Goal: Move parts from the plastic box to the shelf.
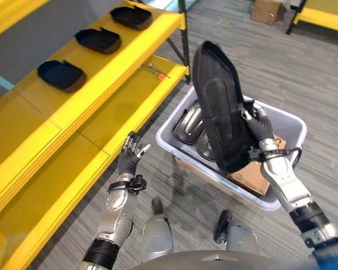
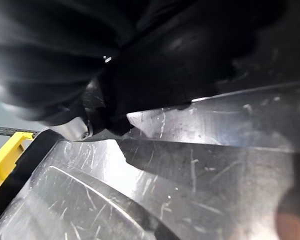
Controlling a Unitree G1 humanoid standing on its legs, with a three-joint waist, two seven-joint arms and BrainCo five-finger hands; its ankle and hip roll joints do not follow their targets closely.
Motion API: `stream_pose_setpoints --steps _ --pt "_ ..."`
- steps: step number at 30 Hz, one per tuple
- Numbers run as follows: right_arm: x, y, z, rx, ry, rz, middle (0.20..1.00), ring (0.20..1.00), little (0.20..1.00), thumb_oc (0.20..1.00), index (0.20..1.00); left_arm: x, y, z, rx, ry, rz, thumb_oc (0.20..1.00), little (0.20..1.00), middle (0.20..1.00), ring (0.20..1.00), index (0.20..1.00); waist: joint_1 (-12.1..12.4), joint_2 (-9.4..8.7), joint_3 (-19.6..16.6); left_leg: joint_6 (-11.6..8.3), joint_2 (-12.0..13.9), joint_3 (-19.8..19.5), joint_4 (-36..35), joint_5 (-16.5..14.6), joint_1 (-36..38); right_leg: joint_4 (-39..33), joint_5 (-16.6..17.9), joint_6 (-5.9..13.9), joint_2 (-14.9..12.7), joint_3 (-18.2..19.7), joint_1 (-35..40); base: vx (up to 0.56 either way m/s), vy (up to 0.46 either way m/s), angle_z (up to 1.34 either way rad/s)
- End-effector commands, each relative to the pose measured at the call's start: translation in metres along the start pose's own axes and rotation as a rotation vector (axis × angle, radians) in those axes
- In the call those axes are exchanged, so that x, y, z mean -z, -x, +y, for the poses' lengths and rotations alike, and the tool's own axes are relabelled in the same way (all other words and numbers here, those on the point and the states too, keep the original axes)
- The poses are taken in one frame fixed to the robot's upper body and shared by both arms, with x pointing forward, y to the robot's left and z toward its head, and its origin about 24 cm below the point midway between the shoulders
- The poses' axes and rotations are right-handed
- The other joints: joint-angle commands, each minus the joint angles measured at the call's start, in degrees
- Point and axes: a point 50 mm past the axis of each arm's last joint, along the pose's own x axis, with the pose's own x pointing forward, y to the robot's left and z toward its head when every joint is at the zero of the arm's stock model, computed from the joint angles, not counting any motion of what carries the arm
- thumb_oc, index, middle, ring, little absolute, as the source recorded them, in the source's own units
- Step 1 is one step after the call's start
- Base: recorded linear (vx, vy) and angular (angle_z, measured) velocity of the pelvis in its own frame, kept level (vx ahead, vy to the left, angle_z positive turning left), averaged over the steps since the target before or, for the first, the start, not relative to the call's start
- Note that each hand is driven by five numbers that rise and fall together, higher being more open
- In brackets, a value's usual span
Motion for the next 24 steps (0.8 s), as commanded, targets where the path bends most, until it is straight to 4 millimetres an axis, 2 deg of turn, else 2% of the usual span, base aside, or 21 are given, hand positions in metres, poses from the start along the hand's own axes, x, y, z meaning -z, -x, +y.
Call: stream_pose_setpoints --steps 1,2,4,5,6,7,8,9,11,13,14,15,16,17,18,19,20,21,24 --pt "-0.027 -0.004 -0.008 0.044 -0.075 -0.141 0.2 0.2 0.2 0.2 0.2 -0.024 -0.012 -0.003 0.03 0.025 -0.11 1.0 1.0 1.0 1.0 1.0 -2.2 -0.32 -1.7 -3.63 0.7 -0.7 -4.6 5.7 0.4 -2.4 3.4 6.02 -3.2 3.4 4.0 0.07 0.166 0.63" --pt "-0.025 0.001 -0.011 0.056 -0.073 -0.129 0.2 0.2 0.2 0.2 0.2 -0.022 -0.01 -0.002 0.03 0.02 -0.098 1.0 1.0 1.0 1.0 1.0 -2.4 -0.39 -1.9 -3.49 0.1 0.1 -4.0 4.2 0.6 -2.1 3.6 6.79 -4.7 2.8 5.2 0.1 0.265 0.17" --pt "-0.02 0.001 -0.011 0.069 -0.08 -0.106 0.2 0.2 0.2 0.2 0.2 -0.024 -0.011 0.0 0.033 0.002 -0.109 1.0 1.0 1.0 1.0 1.0 -1.9 -0.79 -1.5 -3.28 -1.5 -1.5 -0.4 2.1 -0.9 -3.4 5.5 7.63 -6.6 2.3 7.0 0.09 0.268 0.18" --pt "-0.017 0.005 -0.012 0.078 -0.084 -0.091 0.2 0.2 0.2 0.2 0.2 -0.03 -0.011 0.006 0.026 -0.01 -0.125 1.0 1.0 1.0 1.0 1.0 -1.3 -1.65 -1.3 -2.92 -2.2 -0.8 1.9 0.8 -2.6 -4.6 7.0 8.18 -8.1 1.0 8.6 0.05 0.177 0.37" --pt "-0.017 0.005 -0.011 0.078 -0.084 -0.091 0.2 0.2 0.2 0.2 0.2 -0.03 -0.011 0.006 0.026 -0.011 -0.124 1.0 1.0 1.0 1.0 1.0 -1.4 -1.7 -1.3 -2.87 -2.2 -0.9 2.0 0.7 -2.6 -4.6 7.1 8.24 -8.1 1.0 8.6 0.13 0.327 0.64" --pt "-0.013 0.007 -0.006 0.058 -0.1 -0.072 0.2 0.2 0.2 0.2 0.2 -0.033 -0.007 0.014 -0.001 -0.028 -0.139 1.0 1.0 1.0 1.0 1.0 -0.2 -2.95 -1.6 -1.7 -4.6 -2.0 6.4 -2.9 -4.6 -6.7 11.2 9.88 -10.9 0.0 10.8 0.13 0.308 0.48" --pt "-0.012 0.007 -0.003 0.052 -0.109 -0.067 0.2 0.2 0.2 0.2 0.2 -0.034 -0.007 0.015 -0.008 -0.028 -0.141 1.0 1.0 1.0 1.0 1.0 0.3 -3.2 -1.8 -1.06 -5.4 -2.2 7.2 -4.1 -5.2 -7.3 12.1 10.27 -11.5 -0.2 11.3 0.21 0.444 0.51" --pt "-0.009 0.008 0.002 0.036 -0.127 -0.052 0.2 0.2 0.2 0.2 0.2 -0.039 -0.006 0.02 -0.019 -0.038 -0.158 1.0 1.0 1.0 1.0 1.0 1.5 -4.04 -2.4 -0.17 -7.2 -3.0 11.0 -6.4 -7.8 -8.9 15.7 11.34 -13.3 -1.1 12.8 0.15 0.284 0.26" --pt "-0.005 0.009 0.009 0.018 -0.152 -0.029 0.2 0.2 0.2 0.2 0.2 -0.04 -0.006 0.02 -0.022 -0.05 -0.164 1.0 1.0 1.0 1.0 1.0 2.4 -4.6 -3.2 1.1 -9.5 -3.7 11.5 -8.2 -8.7 -10.0 19.1 12.29 -15.0 -2.0 13.9 0.14 0.265 0.43" --pt "-0.002 0.01 0.016 -0.002 -0.195 -0.006 0.2 0.2 0.2 0.2 0.2 -0.04 -0.007 0.02 -0.021 -0.078 -0.16 1.0 1.0 1.0 1.0 1.0 3.0 -4.97 -4.4 2.92 -12.6 -4.4 10.3 -8.9 -8.7 -9.7 24.9 13.19 -17.1 -2.4 14.7 0.15 0.275 0.47" --pt "-0.003 0.009 0.02 -0.014 -0.215 -0.007 0.2 0.2 0.2 0.2 0.2 -0.042 -0.008 0.021 -0.024 -0.088 -0.165 1.0 1.0 1.0 1.0 1.0 2.9 -4.97 -4.6 3.89 -13.9 -4.6 9.5 -9.0 -8.3 -8.4 26.6 13.18 -17.6 -1.7 13.8 0.13 0.28 0.58" --pt "-0.005 0.008 0.023 -0.023 -0.228 -0.011 0.2 0.2 0.2 0.2 0.2 -0.042 -0.009 0.021 -0.028 -0.102 -0.167 1.0 1.0 1.0 1.0 1.0 2.6 -4.64 -4.7 4.77 -15.0 -5.0 8.0 -8.6 -7.5 -6.0 26.6 12.59 -17.2 0.3 12.5 0.07 0.294 0.7" --pt "-0.005 0.008 0.024 -0.028 -0.236 -0.014 0.2 0.2 0.2 0.2 0.2 -0.043 -0.01 0.021 -0.03 -0.115 -0.171 1.0 1.0 1.0 1.0 1.0 2.2 -4.51 -5.0 5.88 -16.4 -5.2 5.2 -6.6 -6.9 -4.7 26.1 10.97 -16.0 3.0 10.7 0.03 0.206 0.65" --pt "-0.005 0.008 0.024 -0.028 -0.236 -0.014 0.2 0.2 0.2 0.2 0.2 -0.043 -0.01 0.021 -0.031 -0.115 -0.171 1.0 1.0 1.0 1.0 1.0 2.3 -4.6 -5.1 5.87 -16.4 -5.1 5.0 -6.4 -6.9 -4.5 26.0 10.95 -16.1 3.2 10.4 0.07 0.195 0.65" --pt "-0.007 0.007 0.026 -0.039 -0.246 -0.022 0.2 0.2 0.2 0.2 0.2 -0.045 -0.011 0.021 -0.033 -0.126 -0.18 1.0 1.0 1.0 1.0 1.0 1.9 -3.98 -5.2 6.09 -17.0 -6.2 1.5 -5.4 -5.1 -3.4 23.0 9.75 -12.6 6.4 8.0 0.18 0.205 0.63" --pt "-0.008 0.006 0.028 -0.047 -0.254 -0.026 0.2 0.2 0.2 0.2 0.2 -0.047 -0.013 0.02 -0.039 -0.127 -0.192 1.0 1.0 1.0 1.0 1.0 1.6 -3.32 -5.0 6.24 -17.8 -6.7 -2.0 -4.8 -2.2 -3.2 18.3 8.5 -9.4 6.8 5.5 0.27 0.223 0.63" --pt "-0.008 0.004 0.029 -0.046 -0.267 -0.027 0.2 0.2 0.2 0.2 0.2 -0.048 -0.014 0.019 -0.043 -0.125 -0.2 1.0 1.0 1.0 1.0 1.0 1.1 -2.95 -4.3 6.23 -18.1 -7.8 -3.8 -4.7 0.2 -4.1 15.6 7.74 -6.9 7.7 3.5 0.23 0.122 0.61" --pt "-0.008 0.004 0.03 -0.045 -0.271 -0.024 0.2 0.2 0.2 0.2 0.2 -0.048 -0.015 0.016 -0.041 -0.117 -0.202 1.0 1.0 1.0 1.0 1.0 0.7 -2.76 -3.6 6.19 -18.0 -8.5 -4.1 -4.8 1.0 -4.8 14.1 7.33 -4.7 9.2 1.9 0.15 -0.005 0.47" --pt "-0.01 0.002 0.03 -0.042 -0.293 -0.035 0.2 0.2 0.2 0.2 0.2 -0.045 -0.018 0.011 -0.031 -0.104 -0.196 1.0 1.0 1.0 1.0 1.0 -1.9 -3.02 -2.0 6.14 -19.4 -12.8 -5.5 -4.6 3.4 -8.4 13.1 7.24 5.2 22.1 -4.2 0.14 -0.054 0.67"
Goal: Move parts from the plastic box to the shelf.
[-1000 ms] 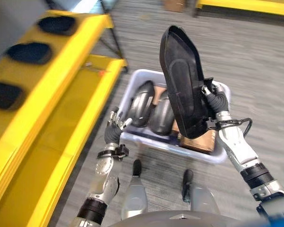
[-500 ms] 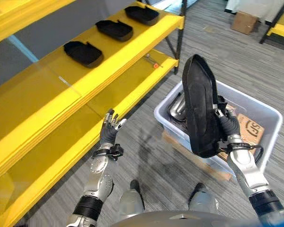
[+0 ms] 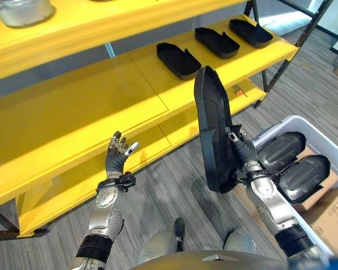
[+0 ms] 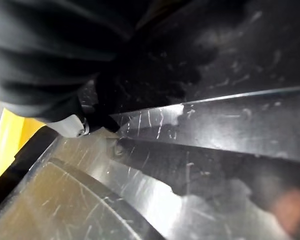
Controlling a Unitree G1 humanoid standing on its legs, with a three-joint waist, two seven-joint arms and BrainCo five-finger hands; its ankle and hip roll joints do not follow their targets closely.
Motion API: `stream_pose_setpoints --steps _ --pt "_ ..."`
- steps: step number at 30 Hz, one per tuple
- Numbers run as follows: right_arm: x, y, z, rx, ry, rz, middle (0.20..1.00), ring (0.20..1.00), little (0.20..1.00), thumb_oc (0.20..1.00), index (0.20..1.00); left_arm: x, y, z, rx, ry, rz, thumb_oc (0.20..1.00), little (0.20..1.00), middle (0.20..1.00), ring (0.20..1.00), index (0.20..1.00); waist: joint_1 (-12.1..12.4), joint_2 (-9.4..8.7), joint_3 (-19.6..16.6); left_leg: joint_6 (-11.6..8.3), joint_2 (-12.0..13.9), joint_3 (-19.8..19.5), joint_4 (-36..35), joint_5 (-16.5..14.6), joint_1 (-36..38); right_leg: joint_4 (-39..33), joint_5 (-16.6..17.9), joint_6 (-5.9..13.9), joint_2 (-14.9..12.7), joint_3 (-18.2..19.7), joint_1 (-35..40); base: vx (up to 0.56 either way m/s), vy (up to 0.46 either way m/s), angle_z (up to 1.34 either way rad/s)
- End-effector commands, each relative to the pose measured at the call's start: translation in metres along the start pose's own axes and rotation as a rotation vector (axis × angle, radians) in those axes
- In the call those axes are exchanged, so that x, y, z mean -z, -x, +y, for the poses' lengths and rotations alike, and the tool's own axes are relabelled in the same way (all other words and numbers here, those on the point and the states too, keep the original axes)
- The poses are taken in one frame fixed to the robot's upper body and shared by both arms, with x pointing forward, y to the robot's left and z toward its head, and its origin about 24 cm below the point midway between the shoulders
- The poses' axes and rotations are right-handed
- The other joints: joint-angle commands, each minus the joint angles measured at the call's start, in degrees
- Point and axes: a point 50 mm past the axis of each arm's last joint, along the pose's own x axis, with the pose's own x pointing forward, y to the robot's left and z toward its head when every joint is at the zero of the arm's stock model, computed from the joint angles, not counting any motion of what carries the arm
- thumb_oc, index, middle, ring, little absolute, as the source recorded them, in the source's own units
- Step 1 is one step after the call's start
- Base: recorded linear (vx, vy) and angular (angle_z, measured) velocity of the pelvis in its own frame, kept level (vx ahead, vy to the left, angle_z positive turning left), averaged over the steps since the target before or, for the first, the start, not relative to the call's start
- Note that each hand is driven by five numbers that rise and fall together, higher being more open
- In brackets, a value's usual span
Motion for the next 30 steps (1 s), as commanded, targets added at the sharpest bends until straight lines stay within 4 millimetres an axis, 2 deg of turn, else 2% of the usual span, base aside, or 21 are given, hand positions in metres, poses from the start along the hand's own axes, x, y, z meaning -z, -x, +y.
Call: stream_pose_setpoints --steps 1,2,3,4,6,7,9,13,14,15,17,18,19,20,21,22,26,27,30 --pt "-0.043 -0.016 -0.009 0.026 -0.063 -0.215 0.2 0.2 0.2 0.2 0.2 -0.03 -0.008 -0.021 0.101 -0.012 -0.158 1.0 1.0 1.0 1.0 1.0 -3.9 -1.59 2.2 -5.54 2.3 -2.8 -0.3 -2.0 0.1 -12.3 8.1 2.69 8.4 15.7 0.7 0.17 -0.115 1.36" --pt "-0.044 -0.016 -0.01 0.031 -0.062 -0.219 0.2 0.2 0.2 0.2 0.2 -0.028 -0.007 -0.023 0.105 -0.004 -0.152 1.0 1.0 1.0 1.0 1.0 -4.5 -1.79 2.1 -5.64 1.7 -4.3 -0.4 -2.1 0.3 -13.6 8.8 2.85 9.8 18.3 0.0 0.15 -0.135 1.42" --pt "-0.045 -0.016 -0.01 0.034 -0.061 -0.223 0.2 0.2 0.2 0.2 0.2 -0.028 -0.007 -0.025 0.112 -0.001 -0.151 1.0 1.0 1.0 1.0 1.0 -4.7 -2.15 2.2 -5.78 1.1 -5.1 -0.3 -2.2 0.4 -14.5 9.7 2.95 10.2 18.9 -0.1 0.09 -0.153 1.38" --pt "-0.046 -0.017 -0.011 0.036 -0.063 -0.23 0.2 0.2 0.2 0.2 0.2 -0.029 -0.008 -0.028 0.122 -0.004 -0.157 1.0 1.0 1.0 1.0 1.0 -5.1 -2.69 2.2 -5.8 0.5 -6.4 0.3 -2.5 0.4 -15.4 10.4 2.73 10.6 18.9 0.1 0.09 -0.188 1.39" --pt "-0.044 -0.016 -0.014 0.047 -0.067 -0.224 0.2 0.2 0.2 0.2 0.2 -0.026 -0.009 -0.031 0.132 -0.004 -0.15 1.0 1.0 1.0 1.0 1.0 -5.1 -3.53 1.4 -6.25 0.4 -7.9 0.8 -3.0 0.4 -16.9 10.1 2.0 9.5 17.8 3.1 0.13 -0.302 1.34" --pt "-0.045 -0.017 -0.02 0.071 -0.056 -0.228 0.2 0.2 0.2 0.2 0.2 -0.027 -0.011 -0.029 0.111 0.028 -0.158 1.0 1.0 1.0 1.0 1.0 -5.1 -3.49 0.3 -7.14 1.8 -8.1 2.4 -3.9 -0.1 -17.8 10.0 1.22 9.9 15.8 4.7 0.18 -0.36 1.26" --pt "-0.042 -0.016 -0.025 0.096 -0.056 -0.223 0.2 0.2 0.2 0.2 0.2 -0.024 -0.009 -0.029 0.102 0.039 -0.146 1.0 1.0 1.0 1.0 1.0 -5.1 -3.26 -0.8 -7.74 3.3 -8.8 2.2 -4.1 0.6 -18.3 8.9 0.4 10.5 14.5 6.3 0.2 -0.306 1.02" --pt "-0.04 -0.015 -0.028 0.105 -0.06 -0.216 0.2 0.2 0.2 0.2 0.2 -0.021 -0.007 -0.03 0.11 0.042 -0.128 1.0 1.0 1.0 1.0 1.0 -5.4 -3.34 -0.9 -8.6 4.6 -9.7 2.8 -4.6 0.9 -17.4 7.4 -0.32 11.1 13.1 6.9 0.09 -0.159 0.16" --pt "-0.038 -0.013 -0.031 0.111 -0.05 -0.207 0.2 0.2 0.2 0.2 0.2 -0.018 -0.005 -0.03 0.119 0.049 -0.118 1.0 1.0 1.0 1.0 1.0 -5.4 -3.47 -0.7 -9.11 4.7 -10.1 5.2 -5.4 0.4 -17.1 6.7 -0.83 11.5 12.9 7.4 0.09 -0.157 -0.13" --pt "-0.037 -0.01 -0.034 0.119 -0.045 -0.205 0.2 0.2 0.2 0.2 0.2 -0.014 -0.001 -0.03 0.123 0.065 -0.101 1.0 1.0 1.0 1.0 1.0 -5.1 -3.68 0.4 -10.34 4.0 -10.1 13.3 -4.3 -2.8 -17.0 6.1 -1.79 11.4 12.7 8.8 0.07 -0.173 0.11" --pt "-0.039 -0.01 -0.038 0.127 -0.035 -0.216 0.2 0.2 0.2 0.2 0.2 -0.011 0.0 -0.033 0.137 0.073 -0.088 1.0 1.0 1.0 1.0 1.0 -4.2 -4.41 2.5 -11.57 1.9 -9.6 23.7 -0.7 -8.6 -17.6 6.1 -2.55 10.4 11.4 10.6 -0.01 -0.095 0.18" --pt "-0.041 -0.01 -0.04 0.137 -0.032 -0.223 0.2 0.2 0.2 0.2 0.2 -0.012 0.0 -0.032 0.134 0.073 -0.087 1.0 1.0 1.0 1.0 1.0 -4.3 -4.59 2.8 -11.32 3.2 -7.9 23.8 -0.3 -9.8 -17.6 6.0 -2.52 9.9 10.8 10.8 0.01 -0.047 0.13" --pt "-0.041 -0.01 -0.041 0.148 -0.03 -0.226 0.2 0.2 0.2 0.2 0.2 -0.012 0.0 -0.032 0.134 0.073 -0.088 1.0 1.0 1.0 1.0 1.0 -4.5 -4.59 2.7 -11.13 5.6 -6.3 21.4 0.0 -10.0 -17.7 5.9 -2.38 9.6 10.5 10.9 0.11 0.034 0.59" --pt "-0.039 -0.008 -0.045 0.181 -0.024 -0.22 0.2 0.2 0.2 0.2 0.2 -0.012 0.001 -0.029 0.125 0.07 -0.083 1.0 1.0 1.0 1.0 1.0 -4.7 -4.49 2.2 -11.54 12.8 -3.2 10.2 1.9 -8.0 -18.2 5.1 -1.71 8.9 10.0 11.8 0.14 0.087 0.62" --pt "-0.038 -0.008 -0.046 0.19 -0.02 -0.216 0.2 0.2 0.2 0.2 0.2 -0.012 0.001 -0.028 0.115 0.065 -0.085 1.0 1.0 1.0 1.0 1.0 -4.6 -4.23 2.0 -11.87 14.7 -3.4 6.7 3.3 -7.7 -18.3 5.0 -1.34 8.7 10.1 11.9 0.22 0.263 0.72" --pt "-0.037 -0.008 -0.046 0.203 -0.015 -0.213 0.2 0.2 0.2 0.2 0.2 -0.013 -0.002 -0.026 0.088 0.045 -0.097 1.0 1.0 1.0 1.0 1.0 -4.5 -2.76 1.8 -13.72 19.1 -3.9 -1.4 9.3 -6.9 -17.8 3.5 -0.4 8.6 10.7 12.0 0.14 0.219 0.31" --pt "-0.033 -0.008 -0.044 0.191 -0.018 -0.196 0.2 0.2 0.2 0.2 0.2 -0.014 -0.002 -0.026 0.091 0.047 -0.099 1.0 1.0 1.0 1.0 1.0 -4.4 -1.99 1.1 -13.96 18.9 -2.8 -1.9 7.7 -5.5 -18.1 3.0 0.32 8.0 11.2 13.1 0.12 0.195 -0.09" --pt "-0.031 -0.007 -0.044 0.193 -0.025 -0.184 0.2 0.2 0.2 0.2 0.2 -0.017 -0.003 -0.025 0.096 0.039 -0.113 1.0 1.0 1.0 1.0 1.0 -4.1 -1.77 0.3 -13.88 17.6 -1.6 -1.7 6.9 -4.8 -18.7 3.6 1.07 6.3 11.0 14.1 0.11 0.169 -0.34" --pt "-0.028 -0.006 -0.043 0.188 -0.03 -0.171 0.2 0.2 0.2 0.2 0.2 -0.018 -0.002 -0.022 0.094 0.024 -0.115 1.0 1.0 1.0 1.0 1.0 -3.6 -2.23 -0.2 -13.41 16.4 -0.4 -2.4 6.0 -3.5 -19.5 4.0 1.84 4.6 11.0 15.4 0.14 0.207 -0.05"
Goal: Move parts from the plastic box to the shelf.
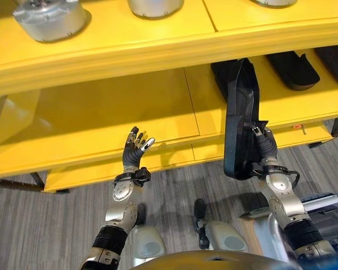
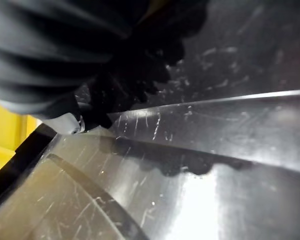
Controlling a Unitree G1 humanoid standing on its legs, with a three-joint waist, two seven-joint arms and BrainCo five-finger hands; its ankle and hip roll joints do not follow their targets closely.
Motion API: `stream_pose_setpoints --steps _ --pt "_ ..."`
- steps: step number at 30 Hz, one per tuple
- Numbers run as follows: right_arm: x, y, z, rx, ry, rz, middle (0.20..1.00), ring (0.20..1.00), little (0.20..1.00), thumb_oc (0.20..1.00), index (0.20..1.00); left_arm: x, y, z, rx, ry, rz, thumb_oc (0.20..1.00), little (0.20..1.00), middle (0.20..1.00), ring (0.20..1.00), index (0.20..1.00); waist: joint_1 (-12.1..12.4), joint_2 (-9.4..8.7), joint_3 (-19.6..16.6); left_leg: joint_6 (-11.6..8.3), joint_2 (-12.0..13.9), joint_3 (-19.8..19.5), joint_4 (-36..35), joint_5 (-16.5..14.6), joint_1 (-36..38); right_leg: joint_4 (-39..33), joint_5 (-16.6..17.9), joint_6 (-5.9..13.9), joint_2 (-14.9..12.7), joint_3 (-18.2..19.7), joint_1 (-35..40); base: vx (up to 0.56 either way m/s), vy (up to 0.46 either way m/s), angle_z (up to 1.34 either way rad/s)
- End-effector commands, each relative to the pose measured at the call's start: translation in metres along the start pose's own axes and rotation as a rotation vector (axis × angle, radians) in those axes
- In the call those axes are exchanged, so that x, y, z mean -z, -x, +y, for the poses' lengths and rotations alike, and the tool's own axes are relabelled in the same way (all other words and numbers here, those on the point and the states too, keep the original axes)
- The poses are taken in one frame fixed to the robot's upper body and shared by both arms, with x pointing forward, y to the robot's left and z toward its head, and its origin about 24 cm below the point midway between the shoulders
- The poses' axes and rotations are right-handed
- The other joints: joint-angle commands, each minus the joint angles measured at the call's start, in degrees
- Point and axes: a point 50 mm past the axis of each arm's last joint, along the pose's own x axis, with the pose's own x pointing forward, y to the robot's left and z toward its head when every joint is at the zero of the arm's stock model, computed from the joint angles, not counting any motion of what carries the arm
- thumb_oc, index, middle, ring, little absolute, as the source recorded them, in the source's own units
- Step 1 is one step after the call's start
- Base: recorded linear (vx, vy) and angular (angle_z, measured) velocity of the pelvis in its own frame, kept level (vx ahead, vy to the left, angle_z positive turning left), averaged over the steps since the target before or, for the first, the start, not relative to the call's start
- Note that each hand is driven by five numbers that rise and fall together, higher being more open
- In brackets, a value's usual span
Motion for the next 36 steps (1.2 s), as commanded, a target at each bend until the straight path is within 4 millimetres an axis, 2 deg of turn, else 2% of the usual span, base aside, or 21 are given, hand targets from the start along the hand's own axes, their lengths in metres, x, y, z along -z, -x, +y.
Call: stream_pose_setpoints --steps 1,3,7,9,11,12,16,18,19,20,21,25,28,30,32,34,36 --pt "-0.023 0.0 0.012 -0.048 -0.068 -0.135 0.2 0.2 0.2 0.2 0.2 -0.025 0.007 0.014 -0.012 -0.051 -0.122 1.0 1.0 1.0 1.0 1.0 2.4 -3.31 -5.0 0.98 -3.1 2.6 -0.8 1.6 -0.1 2.5 -3.2 9.88 -12.1 4.8 5.3 0.16 0.324 0.02" --pt "-0.021 0.001 0.016 -0.06 -0.077 -0.125 0.2 0.2 0.2 0.2 0.2 -0.029 0.006 0.016 -0.014 -0.068 -0.134 1.0 1.0 1.0 1.0 1.0 2.8 -4.22 -5.4 2.23 -5.2 3.5 -0.4 0.0 -0.3 2.3 -2.5 11.44 -14.7 4.2 5.5 0.11 0.293 0.0" --pt "-0.021 -0.002 0.024 -0.086 -0.086 -0.119 0.2 0.2 0.2 0.2 0.2 -0.029 0.005 0.016 -0.017 -0.083 -0.136 1.0 1.0 1.0 1.0 1.0 3.4 -5.04 -5.9 3.2 -6.9 3.9 0.4 -1.3 -0.9 2.2 -1.5 12.62 -16.5 3.8 5.3 0.04 0.13 0.16" --pt "-0.021 -0.005 0.031 -0.111 -0.101 -0.107 0.2 0.2 0.2 0.2 0.2 -0.028 0.005 0.015 -0.011 -0.088 -0.13 1.0 1.0 1.0 1.0 1.0 4.0 -5.66 -6.2 3.83 -8.0 4.5 0.7 -2.1 -1.1 2.0 0.1 13.6 -17.9 3.2 5.3 0.04 0.122 0.25" --pt "-0.025 -0.014 0.042 -0.141 -0.099 -0.112 0.2 0.2 0.2 0.2 0.2 -0.027 0.005 0.014 -0.009 -0.095 -0.12 1.0 1.0 1.0 1.0 1.0 5.1 -6.48 -6.6 4.48 -8.9 4.8 1.1 -3.1 -1.5 1.7 1.2 14.24 -18.9 2.9 4.9 0.06 0.091 0.07" --pt "-0.027 -0.025 0.05 -0.161 -0.088 -0.106 0.2 0.2 0.2 0.2 0.2 -0.027 0.002 0.011 0.012 -0.104 -0.115 1.0 1.0 1.0 1.0 1.0 5.8 -6.87 -6.3 4.34 -8.9 4.8 2.1 -3.3 -2.5 1.7 1.4 14.35 -19.0 2.2 4.8 0.05 0.034 -0.05" --pt "-0.036 -0.041 0.065 -0.188 -0.12 -0.11 0.2 0.2 0.2 0.2 0.2 -0.032 -0.002 0.001 0.055 -0.107 -0.133 1.0 1.0 1.0 1.0 1.0 7.0 -7.32 -4.8 3.88 -8.3 4.1 4.3 -3.3 -5.3 2.0 1.0 14.06 -18.6 1.1 3.8 -0.04 -0.046 0.05" --pt "-0.056 -0.056 0.082 -0.204 -0.124 -0.158 0.2 0.2 0.2 0.2 0.2 -0.04 -0.008 -0.012 0.101 -0.084 -0.167 1.0 1.0 1.0 1.0 1.0 8.3 -7.5 -1.9 3.2 -6.9 3.0 7.5 -3.2 -9.5 3.4 0.1 13.31 -17.8 -0.3 1.3 -0.18 -0.152 0.23" --pt "-0.078 -0.066 0.091 -0.204 -0.122 -0.226 0.2 0.2 0.2 0.2 0.2 -0.046 -0.01 -0.019 0.127 -0.068 -0.189 1.0 1.0 1.0 1.0 1.0 8.9 -7.23 0.3 2.89 -6.6 2.2 9.2 -3.3 -12.2 4.8 -0.9 12.73 -17.2 -1.1 -0.5 -0.16 -0.131 0.33" --pt "-0.078 -0.066 0.091 -0.204 -0.122 -0.226 0.2 0.2 0.2 0.2 0.2 -0.046 -0.01 -0.019 0.127 -0.068 -0.189 1.0 1.0 1.0 1.0 1.0 8.9 -7.22 0.3 2.89 -6.6 2.2 9.2 -3.3 -12.2 4.8 -0.9 12.73 -17.2 -1.1 -0.6 -0.18 -0.09 0.33" --pt "-0.1 -0.076 0.09 -0.175 -0.113 -0.295 0.2 0.2 0.2 0.2 0.2 -0.054 -0.013 -0.025 0.147 -0.07 -0.224 1.0 1.0 1.0 1.0 1.0 9.2 -6.61 2.8 2.54 -6.5 1.6 11.4 -3.1 -15.4 7.0 -1.5 12.24 -17.2 -1.5 -3.2 -0.14 -0.039 0.17" --pt "-0.139 -0.088 0.086 -0.106 -0.153 -0.41 0.2 0.2 0.2 0.2 0.2 -0.06 -0.014 -0.033 0.17 -0.08 -0.25 1.0 1.0 1.0 1.0 1.0 9.4 -5.35 5.9 2.54 -6.7 0.3 15.4 -3.6 -21.1 12.4 -2.9 11.63 -17.3 -1.0 -9.0 -0.14 -0.01 0.12" --pt "-0.154 -0.09 0.084 -0.072 -0.165 -0.459 0.2 0.2 0.2 0.2 0.2 -0.057 -0.014 -0.036 0.176 -0.079 -0.239 1.0 1.0 1.0 1.0 1.0 9.2 -4.66 7.4 2.71 -7.1 -0.4 18.3 -4.2 -24.7 16.3 -4.2 11.24 -17.2 -0.5 -13.0 -0.07 0.02 0.1" --pt "-0.172 -0.096 0.08 -0.033 -0.145 -0.508 0.2 0.2 0.2 0.2 0.2 -0.057 -0.014 -0.039 0.186 -0.089 -0.237 1.0 1.0 1.0 1.0 1.0 9.4 -4.27 8.7 2.96 -7.1 -0.9 21.4 -5.6 -28.0 19.9 -5.5 10.82 -17.1 0.2 -16.7 -0.07 0.013 0.01" --pt "-0.183 -0.1 0.073 0.015 -0.138 -0.534 0.2 0.2 0.2 0.2 0.2 -0.061 -0.013 -0.041 0.192 -0.085 -0.256 1.0 1.0 1.0 1.0 1.0 9.4 -3.9 9.3 3.02 -7.4 -1.1 22.6 -5.7 -30.2 21.5 -5.8 10.73 -17.1 0.2 -18.8 -0.06 0.007 0.03" --pt "-0.205 -0.105 0.061 0.104 -0.147 -0.599 0.2 0.2 0.2 0.2 0.2 -0.064 -0.012 -0.044 0.196 -0.077 -0.271 1.0 1.0 1.0 1.0 1.0 9.1 -3.57 9.8 3.23 -8.1 -2.0 24.9 -6.1 -34.1 24.9 -7.2 10.24 -17.3 0.5 -22.5 -0.06 0.013 0.1" --pt "-0.215 -0.106 0.054 0.14 -0.139 -0.629 0.2 0.2 0.2 0.2 0.2 -0.066 -0.014 -0.047 0.202 -0.075 -0.28 1.0 1.0 1.0 1.0 1.0 8.9 -3.45 9.7 3.26 -8.4 -2.3 26.1 -6.5 -35.7 26.4 -7.9 9.98 -17.3 0.7 -24.2 -0.01 0.004 0.12"
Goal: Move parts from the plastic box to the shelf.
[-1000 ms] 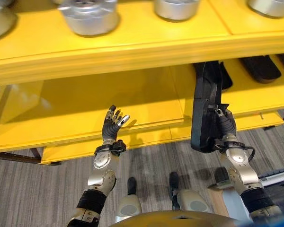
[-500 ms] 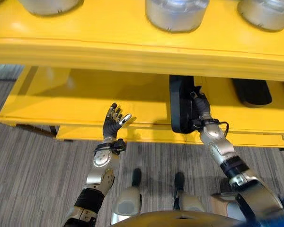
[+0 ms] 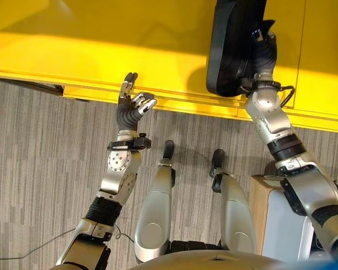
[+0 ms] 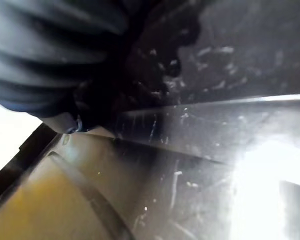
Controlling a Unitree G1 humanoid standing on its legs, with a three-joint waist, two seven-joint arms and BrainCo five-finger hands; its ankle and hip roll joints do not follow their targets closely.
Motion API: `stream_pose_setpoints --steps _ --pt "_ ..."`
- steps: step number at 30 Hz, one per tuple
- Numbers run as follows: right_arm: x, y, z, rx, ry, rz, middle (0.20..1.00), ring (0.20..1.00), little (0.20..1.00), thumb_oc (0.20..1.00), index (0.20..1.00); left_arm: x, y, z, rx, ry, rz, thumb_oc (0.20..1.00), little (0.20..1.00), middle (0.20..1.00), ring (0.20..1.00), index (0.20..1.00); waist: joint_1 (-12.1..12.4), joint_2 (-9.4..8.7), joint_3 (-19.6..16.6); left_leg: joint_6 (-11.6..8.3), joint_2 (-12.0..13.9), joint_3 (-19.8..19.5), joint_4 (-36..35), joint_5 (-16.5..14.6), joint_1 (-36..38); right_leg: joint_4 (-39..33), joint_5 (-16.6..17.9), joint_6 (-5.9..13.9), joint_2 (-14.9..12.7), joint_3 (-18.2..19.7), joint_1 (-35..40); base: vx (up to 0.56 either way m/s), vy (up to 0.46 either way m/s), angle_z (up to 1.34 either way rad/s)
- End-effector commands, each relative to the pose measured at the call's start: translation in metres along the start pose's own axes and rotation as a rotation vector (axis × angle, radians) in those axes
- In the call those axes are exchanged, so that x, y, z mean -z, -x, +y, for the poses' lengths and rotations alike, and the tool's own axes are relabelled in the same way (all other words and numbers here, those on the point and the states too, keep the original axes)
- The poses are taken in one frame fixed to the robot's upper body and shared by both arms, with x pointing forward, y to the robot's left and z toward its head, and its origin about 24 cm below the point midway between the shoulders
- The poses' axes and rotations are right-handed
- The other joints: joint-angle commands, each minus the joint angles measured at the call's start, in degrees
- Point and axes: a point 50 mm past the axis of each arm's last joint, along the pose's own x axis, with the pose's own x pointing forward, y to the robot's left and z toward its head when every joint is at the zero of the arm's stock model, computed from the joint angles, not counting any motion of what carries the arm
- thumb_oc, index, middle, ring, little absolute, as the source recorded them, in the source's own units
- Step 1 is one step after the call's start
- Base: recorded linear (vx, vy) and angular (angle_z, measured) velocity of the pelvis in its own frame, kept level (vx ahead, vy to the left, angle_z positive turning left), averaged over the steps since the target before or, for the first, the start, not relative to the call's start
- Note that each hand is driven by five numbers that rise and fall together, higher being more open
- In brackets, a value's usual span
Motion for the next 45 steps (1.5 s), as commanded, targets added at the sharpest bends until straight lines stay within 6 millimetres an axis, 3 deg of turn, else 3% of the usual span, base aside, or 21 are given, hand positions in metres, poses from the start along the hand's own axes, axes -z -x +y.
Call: stream_pose_setpoints --steps 1,9,11,13,23,33,34,35,36,45 --pt "-0.018 -0.005 -0.023 0.107 -0.002 -0.119 0.2 0.2 0.2 0.2 0.2 0.03 0.026 0.003 -0.032 -0.035 0.17 1.0 1.0 1.0 1.0 1.0 -0.8 0.24 -5.0 -2.0 3.5 0.7 2.7 -3.1 -1.7 0.2 -0.5 3.99 -5.4 0.8 7.5 0.0 0.007 0.15" --pt "-0.042 -0.051 -0.055 0.241 0.184 -0.112 0.2 0.2 0.2 0.2 0.2 0.027 0.023 -0.002 0.0 -0.017 0.158 1.0 1.0 1.0 1.0 1.0 -0.4 0.64 -5.3 -2.2 3.3 0.3 3.5 -3.5 -2.7 1.7 -1.7 3.69 -5.3 0.7 6.2 0.0 0.001 0.01" --pt "-0.044 -0.055 -0.058 0.249 0.202 -0.101 0.2 0.2 0.2 0.2 0.2 0.027 0.023 -0.001 0.001 -0.017 0.16 1.0 1.0 1.0 1.0 1.0 -0.4 0.63 -5.3 -2.24 3.2 0.3 3.4 -3.5 -2.6 1.7 -1.7 3.68 -5.3 0.8 6.3 0.0 0.0 0.0" --pt "-0.042 -0.065 -0.073 0.282 0.27 -0.036 0.2 0.2 0.2 0.2 0.2 0.026 0.022 -0.003 0.02 -0.012 0.16 1.0 1.0 1.0 1.0 1.0 -0.1 0.64 -5.4 -2.42 3.2 0.3 3.2 -3.5 -2.3 1.6 -1.9 3.57 -5.2 0.7 6.7 -0.01 0.007 0.02" --pt "-0.037 -0.07 -0.098 0.348 0.345 0.06 0.2 0.2 0.2 0.2 0.2 0.027 0.023 -0.005 0.046 -0.004 0.166 1.0 1.0 1.0 1.0 1.0 0.2 0.83 -4.9 -2.54 3.1 0.3 2.9 -3.3 -1.5 1.2 -2.0 3.45 -5.0 0.2 7.8 0.0 0.0 0.0" --pt "-0.027 -0.067 -0.089 0.316 0.338 0.088 0.2 0.2 0.2 0.2 0.2 0.03 0.021 -0.005 0.046 -0.009 0.173 1.0 1.0 1.0 1.0 1.0 0.2 0.77 -4.6 -2.53 3.1 0.4 3.1 -3.2 -1.5 1.1 -2.1 3.37 -4.9 0.1 8.3 0.0 0.0 0.0" --pt "-0.026 -0.067 -0.089 0.313 0.338 0.093 0.523 0.523 0.523 0.523 0.523 0.03 0.021 -0.005 0.046 -0.008 0.174 1.0 1.0 1.0 1.0 1.0 0.2 0.76 -4.6 -2.53 3.1 0.4 3.2 -3.2 -1.5 1.0 -2.1 3.36 -4.9 0.0 8.3 0.0 0.0 0.0" --pt "-0.026 -0.067 -0.089 0.313 0.338 0.093 0.523 0.523 0.523 0.523 0.523 0.03 0.021 -0.005 0.046 -0.008 0.174 1.0 1.0 1.0 1.0 1.0 0.2 0.77 -4.6 -2.53 3.1 0.4 3.2 -3.2 -1.5 1.0 -2.1 3.36 -4.9 0.0 8.4 0.0 0.0 0.0" --pt "-0.026 -0.067 -0.089 0.318 0.345 0.094 1.0 1.0 1.0 1.0 1.0 0.03 0.021 -0.005 0.047 -0.008 0.174 1.0 1.0 1.0 1.0 1.0 0.3 0.76 -4.5 -2.49 3.1 0.4 3.1 -3.2 -1.5 1.0 -2.1 3.4 -5.0 -0.2 8.4 0.0 0.0 0.0" --pt "-0.044 -0.072 -0.076 0.327 0.21 0.007 1.0 1.0 1.0 1.0 1.0 0.03 0.019 -0.002 0.017 0.004 0.171 1.0 1.0 1.0 1.0 1.0 -0.3 0.43 -4.2 -2.36 3.0 0.6 3.3 -3.3 -1.4 1.0 -2.0 3.34 -5.0 -0.1 8.6 0.0 0.0 0.0"
